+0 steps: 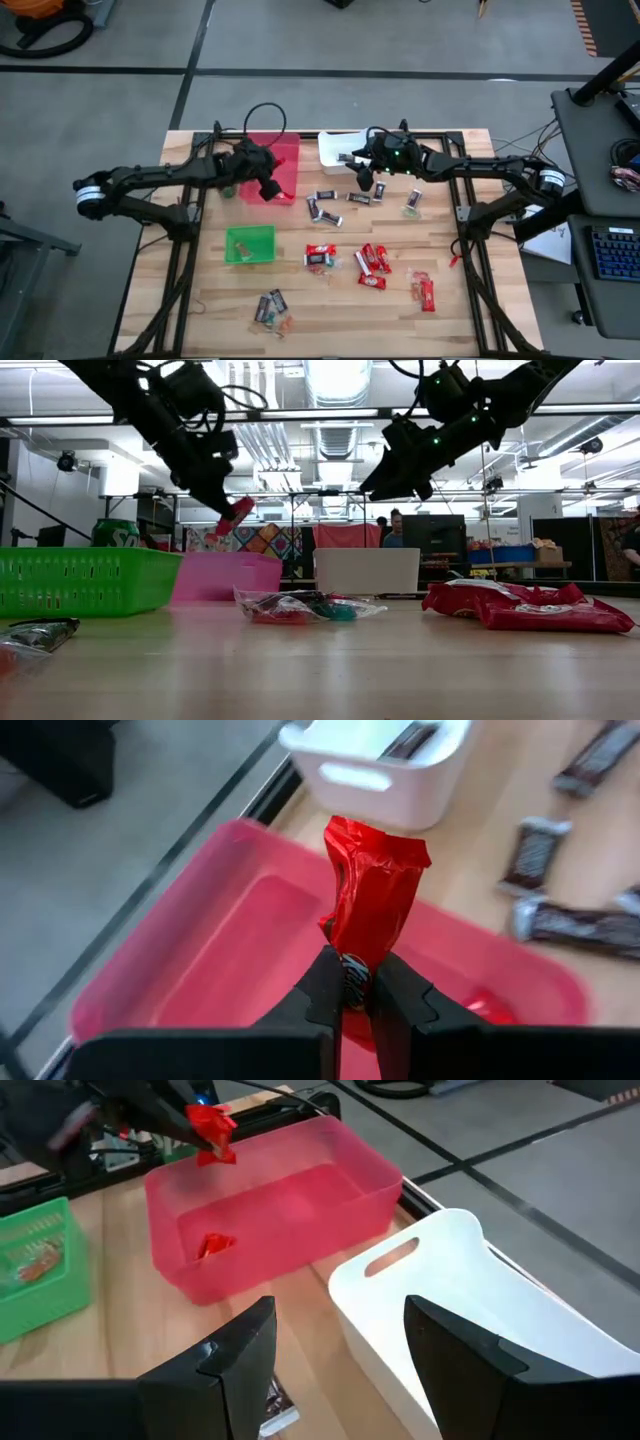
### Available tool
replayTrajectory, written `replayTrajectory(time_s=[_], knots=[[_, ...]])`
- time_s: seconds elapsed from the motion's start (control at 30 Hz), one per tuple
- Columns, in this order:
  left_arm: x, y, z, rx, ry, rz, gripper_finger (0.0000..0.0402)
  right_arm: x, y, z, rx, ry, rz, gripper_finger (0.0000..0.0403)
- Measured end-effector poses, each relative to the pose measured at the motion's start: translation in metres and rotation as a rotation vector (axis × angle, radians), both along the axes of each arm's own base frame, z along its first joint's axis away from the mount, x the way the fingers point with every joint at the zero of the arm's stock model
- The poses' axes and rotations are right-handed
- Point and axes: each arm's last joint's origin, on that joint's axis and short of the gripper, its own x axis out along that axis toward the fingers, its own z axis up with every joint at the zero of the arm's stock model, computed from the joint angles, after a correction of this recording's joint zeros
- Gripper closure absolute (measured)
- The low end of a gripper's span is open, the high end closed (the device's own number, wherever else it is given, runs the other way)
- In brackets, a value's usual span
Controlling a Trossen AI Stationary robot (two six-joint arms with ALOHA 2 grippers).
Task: Organize candy in baskets
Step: Put the red chocolate into the pink bin
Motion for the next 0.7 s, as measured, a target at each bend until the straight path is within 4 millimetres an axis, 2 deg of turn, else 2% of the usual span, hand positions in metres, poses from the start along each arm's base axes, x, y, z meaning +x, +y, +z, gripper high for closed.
replayTrajectory(time_s=[0.13,0.37,0.7], knots=[[-0.001,0.015,-0.001,0.014,0.059,0.022,0.0391,-0.002,-0.005,0.002,-0.018,-0.002,-0.014,0.0193],[0.008,0.042,-0.003,-0.017,0.206,-0.003,0.0390,-0.007,-0.016,0.003,-0.018,-0.001,-0.054,0.0193],[0.023,0.078,-0.024,-0.144,0.497,-0.128,0.0389,-0.012,-0.021,-0.002,-0.032,0.058,-0.057,0.0193]])
